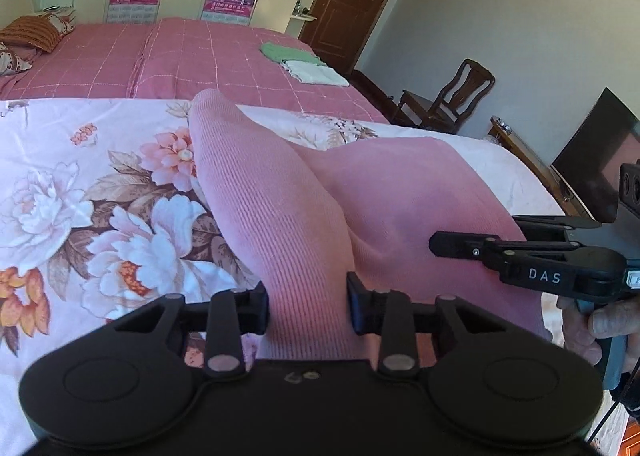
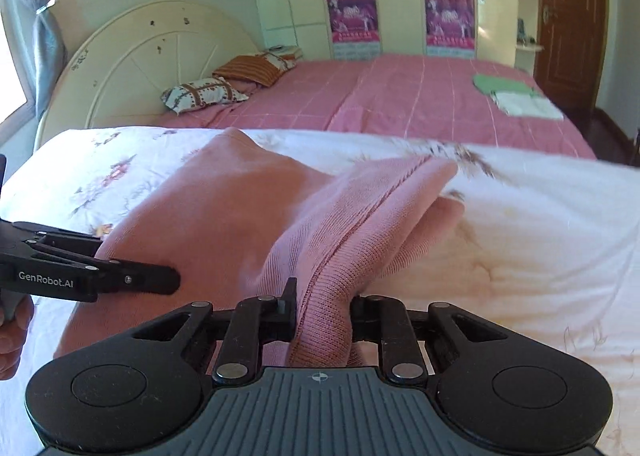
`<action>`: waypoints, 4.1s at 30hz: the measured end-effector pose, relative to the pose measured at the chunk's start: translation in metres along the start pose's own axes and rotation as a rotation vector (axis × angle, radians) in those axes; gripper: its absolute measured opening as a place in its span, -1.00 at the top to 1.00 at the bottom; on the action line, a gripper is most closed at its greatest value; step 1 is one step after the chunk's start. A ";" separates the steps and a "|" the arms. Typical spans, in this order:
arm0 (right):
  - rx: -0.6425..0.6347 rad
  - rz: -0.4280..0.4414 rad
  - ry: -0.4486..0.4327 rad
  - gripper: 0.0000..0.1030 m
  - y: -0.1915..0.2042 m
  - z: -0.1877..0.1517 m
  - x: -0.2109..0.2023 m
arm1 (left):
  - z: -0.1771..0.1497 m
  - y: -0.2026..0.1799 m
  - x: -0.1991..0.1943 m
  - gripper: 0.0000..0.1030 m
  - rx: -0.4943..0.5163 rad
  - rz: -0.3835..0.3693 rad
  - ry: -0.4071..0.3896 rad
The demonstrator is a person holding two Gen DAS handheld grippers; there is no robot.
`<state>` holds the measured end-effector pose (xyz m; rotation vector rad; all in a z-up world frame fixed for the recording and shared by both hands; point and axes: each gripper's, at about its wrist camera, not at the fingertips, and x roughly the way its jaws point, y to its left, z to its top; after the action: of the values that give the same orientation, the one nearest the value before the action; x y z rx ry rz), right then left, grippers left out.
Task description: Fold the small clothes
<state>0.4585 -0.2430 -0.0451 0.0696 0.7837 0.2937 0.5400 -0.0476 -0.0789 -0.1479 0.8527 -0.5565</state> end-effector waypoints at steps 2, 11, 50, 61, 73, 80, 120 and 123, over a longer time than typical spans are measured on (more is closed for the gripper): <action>-0.035 -0.008 -0.014 0.61 0.023 0.004 -0.002 | -0.001 0.011 -0.021 0.36 0.009 0.007 -0.020; -0.051 0.085 -0.012 0.61 0.145 0.018 0.041 | -0.025 0.114 -0.120 0.36 -0.003 0.062 -0.017; -0.004 0.033 0.092 0.71 0.224 -0.001 0.162 | -0.079 0.217 -0.143 0.16 0.195 0.234 -0.047; -0.081 0.160 0.020 0.71 0.253 -0.025 0.065 | -0.121 0.192 -0.190 0.03 0.212 0.214 -0.107; -0.087 0.089 0.076 0.73 0.264 -0.059 0.053 | -0.170 0.200 -0.222 -0.05 0.028 0.322 -0.103; -0.065 0.070 0.168 0.73 0.262 -0.084 0.075 | -0.176 0.195 -0.216 -0.15 -0.030 0.399 -0.096; -0.023 -0.138 -0.258 -1.00 0.351 -0.214 -0.283 | -0.281 -0.081 -0.436 -0.99 0.022 0.476 -0.371; -0.017 -0.131 -0.276 -1.00 0.357 -0.220 -0.299 | -0.288 -0.090 -0.447 -0.99 0.040 0.479 -0.384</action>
<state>0.0194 0.0032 0.0644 0.0415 0.5094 0.1613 0.0527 0.1358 0.0628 -0.0092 0.4755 -0.0866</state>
